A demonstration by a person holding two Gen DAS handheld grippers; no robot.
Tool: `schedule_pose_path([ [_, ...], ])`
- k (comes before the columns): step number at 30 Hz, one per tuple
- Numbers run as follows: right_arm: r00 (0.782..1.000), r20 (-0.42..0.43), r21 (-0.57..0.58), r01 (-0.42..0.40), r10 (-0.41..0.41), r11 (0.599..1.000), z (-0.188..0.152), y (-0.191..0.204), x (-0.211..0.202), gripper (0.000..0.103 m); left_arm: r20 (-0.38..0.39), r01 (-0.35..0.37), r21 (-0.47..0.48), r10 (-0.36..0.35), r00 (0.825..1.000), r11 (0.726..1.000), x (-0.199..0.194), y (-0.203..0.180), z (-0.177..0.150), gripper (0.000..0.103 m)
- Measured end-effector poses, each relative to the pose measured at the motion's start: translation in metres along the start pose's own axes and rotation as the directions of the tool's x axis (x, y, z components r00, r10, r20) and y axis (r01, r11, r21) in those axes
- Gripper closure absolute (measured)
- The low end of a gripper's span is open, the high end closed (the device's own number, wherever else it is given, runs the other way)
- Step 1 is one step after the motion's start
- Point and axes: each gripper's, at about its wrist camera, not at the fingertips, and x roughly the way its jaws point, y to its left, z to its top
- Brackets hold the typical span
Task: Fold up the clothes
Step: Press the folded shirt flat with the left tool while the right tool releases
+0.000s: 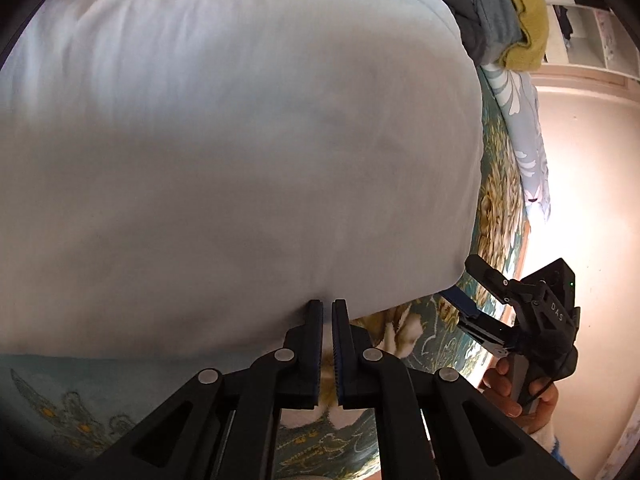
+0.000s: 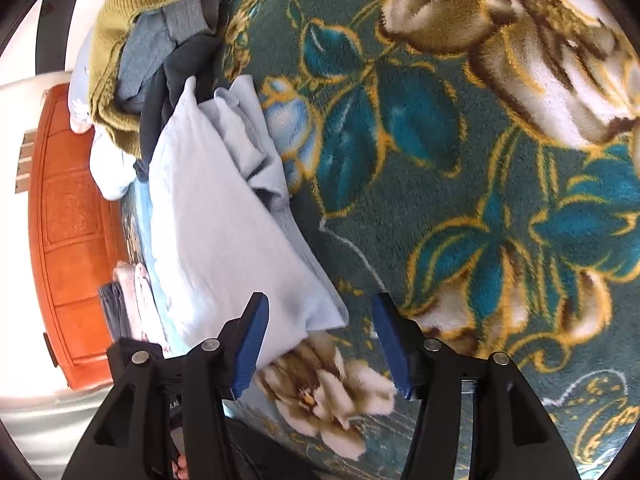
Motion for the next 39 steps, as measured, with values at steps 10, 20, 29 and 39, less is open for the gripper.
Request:
schedule_pose_path([
  [10, 0.998, 0.065, 0.001, 0.002, -0.003, 1.000, -0.003, 0.007, -0.010, 0.052, -0.017, 0.070, -0.103, -0.072, 0.997, 0.992, -0.002, 0.019, -0.008, 0.097],
  [20, 0.993, 0.058, -0.060, 0.110, -0.106, 0.992, -0.016, 0.027, 0.038, 0.080, 0.000, 0.060, -0.115, -0.060, 0.998, 0.992, -0.007, 0.016, -0.016, 0.097],
  [29, 0.971, 0.124, -0.145, 0.219, -0.202, 0.965, 0.000, 0.061, 0.040, 0.103, 0.001, 0.056, -0.118, -0.056, 0.998, 0.992, -0.007, 0.012, -0.010, 0.097],
  [39, 0.998, 0.044, -0.071, 0.048, -0.044, 0.996, 0.006, 0.061, 0.053, 0.078, 0.003, 0.054, -0.120, -0.054, 0.999, 0.991, -0.006, 0.010, -0.005, 0.096],
])
